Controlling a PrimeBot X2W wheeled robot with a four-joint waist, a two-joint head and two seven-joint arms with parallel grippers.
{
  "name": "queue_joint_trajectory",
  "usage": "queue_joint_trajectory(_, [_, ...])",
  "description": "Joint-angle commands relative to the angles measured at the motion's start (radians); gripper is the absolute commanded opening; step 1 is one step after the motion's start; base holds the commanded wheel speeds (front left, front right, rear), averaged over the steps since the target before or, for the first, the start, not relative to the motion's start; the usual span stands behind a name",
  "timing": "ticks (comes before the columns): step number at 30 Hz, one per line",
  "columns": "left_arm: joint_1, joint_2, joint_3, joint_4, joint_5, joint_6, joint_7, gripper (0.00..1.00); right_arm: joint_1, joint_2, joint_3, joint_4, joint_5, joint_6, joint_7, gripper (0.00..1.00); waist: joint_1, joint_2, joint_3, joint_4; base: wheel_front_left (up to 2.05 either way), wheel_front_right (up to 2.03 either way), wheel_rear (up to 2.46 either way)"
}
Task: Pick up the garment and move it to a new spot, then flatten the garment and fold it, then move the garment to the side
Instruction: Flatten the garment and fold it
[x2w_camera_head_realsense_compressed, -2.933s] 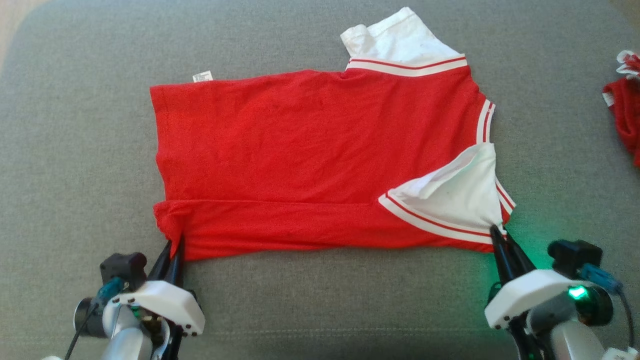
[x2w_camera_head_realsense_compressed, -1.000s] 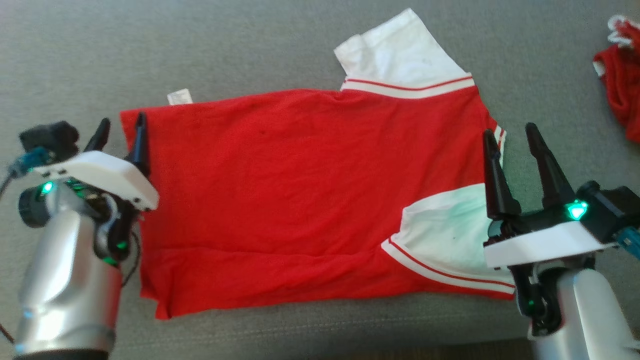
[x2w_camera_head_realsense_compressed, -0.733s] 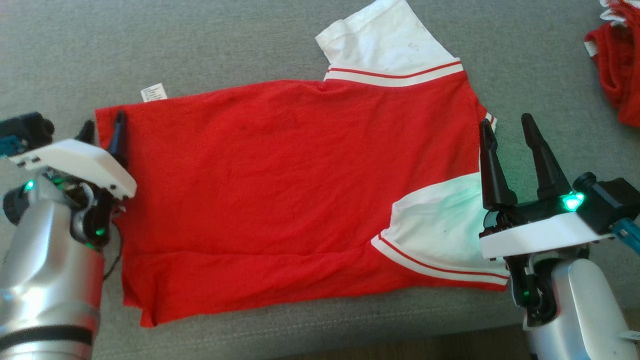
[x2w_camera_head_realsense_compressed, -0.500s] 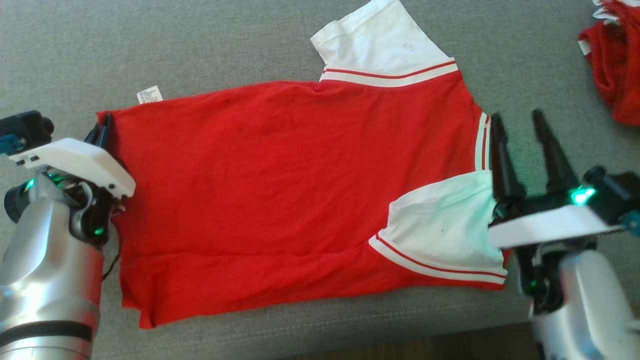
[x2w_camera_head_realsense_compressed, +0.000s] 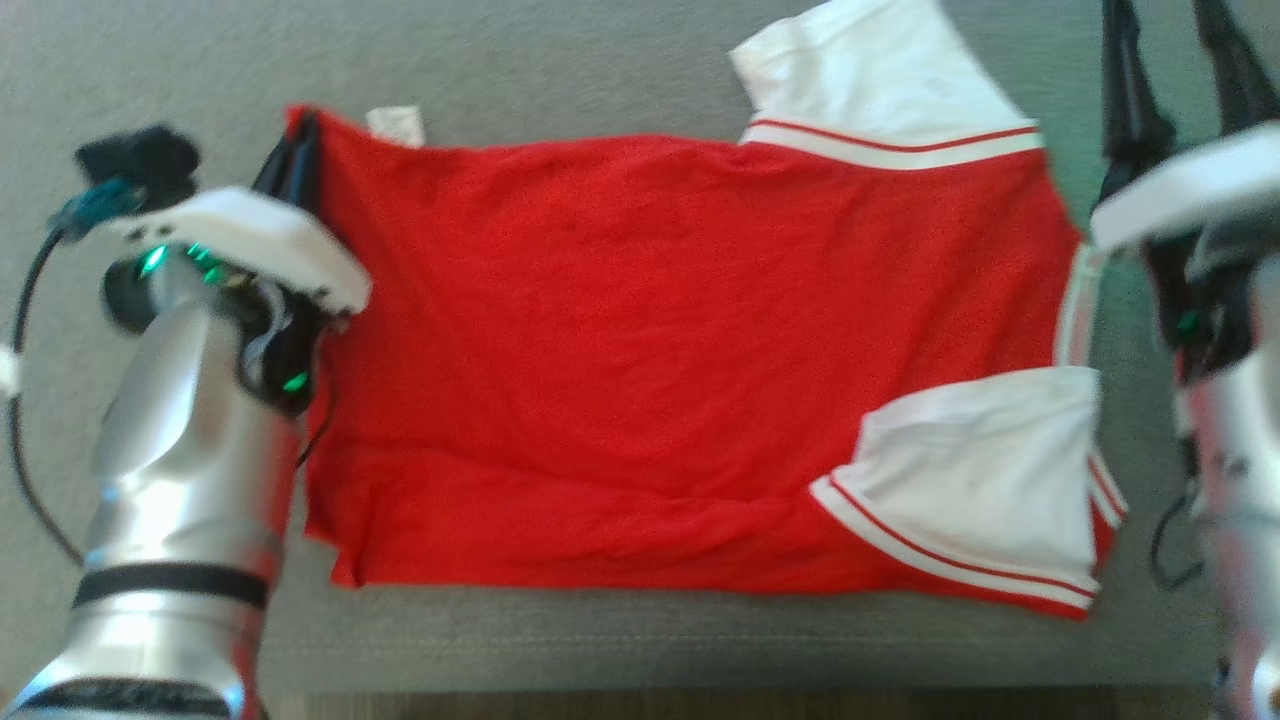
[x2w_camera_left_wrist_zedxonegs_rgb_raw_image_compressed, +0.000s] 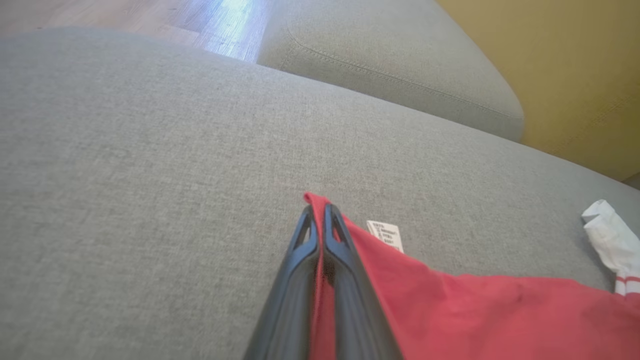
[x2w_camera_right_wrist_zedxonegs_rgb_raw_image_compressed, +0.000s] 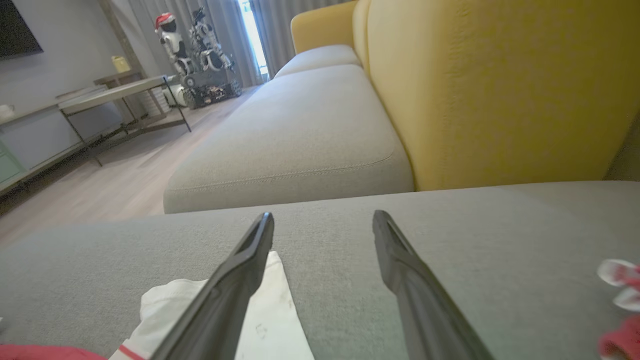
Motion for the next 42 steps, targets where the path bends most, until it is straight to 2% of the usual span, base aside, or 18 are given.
queue_joint_trajectory(1, [-0.049,0.021,0.01,-0.021,0.006,-0.006,-0.016,0.0,-0.066,-0.023,0.036,0.013,0.012,0.003,0.02,1.0,-0.0001,0.0,0.049,0.059,0.0,0.0,0.0])
queue_joint_trajectory(9, [-0.137,-0.047,-0.065,0.021,0.001,-0.023,-0.068,0.0,-0.273,-0.09,0.153,0.299,0.027,0.003,0.159,1.0,-0.0001,0.0,0.101,0.158,0.0,0.0,0.0])
queue_joint_trajectory(17, [-0.175,-0.062,-0.108,0.083,-0.022,-0.028,-0.108,0.0,-0.376,-0.097,0.231,0.462,0.045,0.003,0.223,1.0,-0.0001,0.0,0.122,0.175,0.0,0.0,0.0])
queue_joint_trajectory(18, [-0.179,-0.063,-0.113,0.09,-0.026,-0.029,-0.111,0.0,-0.385,-0.095,0.239,0.478,0.052,0.003,0.229,0.81,-0.0001,0.0,0.123,0.176,0.0,0.0,0.0])
queue_joint_trajectory(19, [-0.183,-0.064,-0.118,0.096,-0.029,-0.029,-0.115,0.0,-0.394,-0.094,0.247,0.492,0.061,0.003,0.236,0.29,-0.0001,0.0,0.124,0.176,0.0,0.0,0.0])
queue_joint_trajectory(20, [-0.187,-0.065,-0.122,0.102,-0.033,-0.029,-0.118,0.0,-0.403,-0.096,0.253,0.502,0.067,0.003,0.236,0.0,-0.0001,0.0,0.125,0.176,0.0,0.0,0.0])
queue_joint_trajectory(24, [-0.199,-0.059,-0.13,0.121,-0.045,-0.03,-0.133,0.0,-0.423,-0.1,0.261,0.514,0.096,0.003,0.207,0.0,-0.0001,0.0,0.118,0.167,0.0,0.0,0.0])
queue_joint_trajectory(29, [-0.198,-0.033,-0.13,0.124,-0.059,-0.03,-0.15,0.0,-0.427,-0.113,0.267,0.464,0.128,0.003,0.112,0.0,-0.0001,0.0,0.092,0.141,0.0,0.0,0.0])
queue_joint_trajectory(34, [-0.193,-0.009,-0.125,0.119,-0.065,-0.03,-0.159,0.0,-0.42,-0.12,0.271,0.423,0.153,0.003,0.068,0.0,-0.0001,0.0,0.059,0.119,0.0,0.0,0.0])
queue_joint_trajectory(42, [-0.131,0.028,-0.119,0.092,-0.076,-0.03,-0.164,0.0,-0.314,-0.117,0.279,0.296,0.228,0.003,0.024,0.0,-0.0001,0.0,-0.015,0.075,0.0,0.0,0.0])
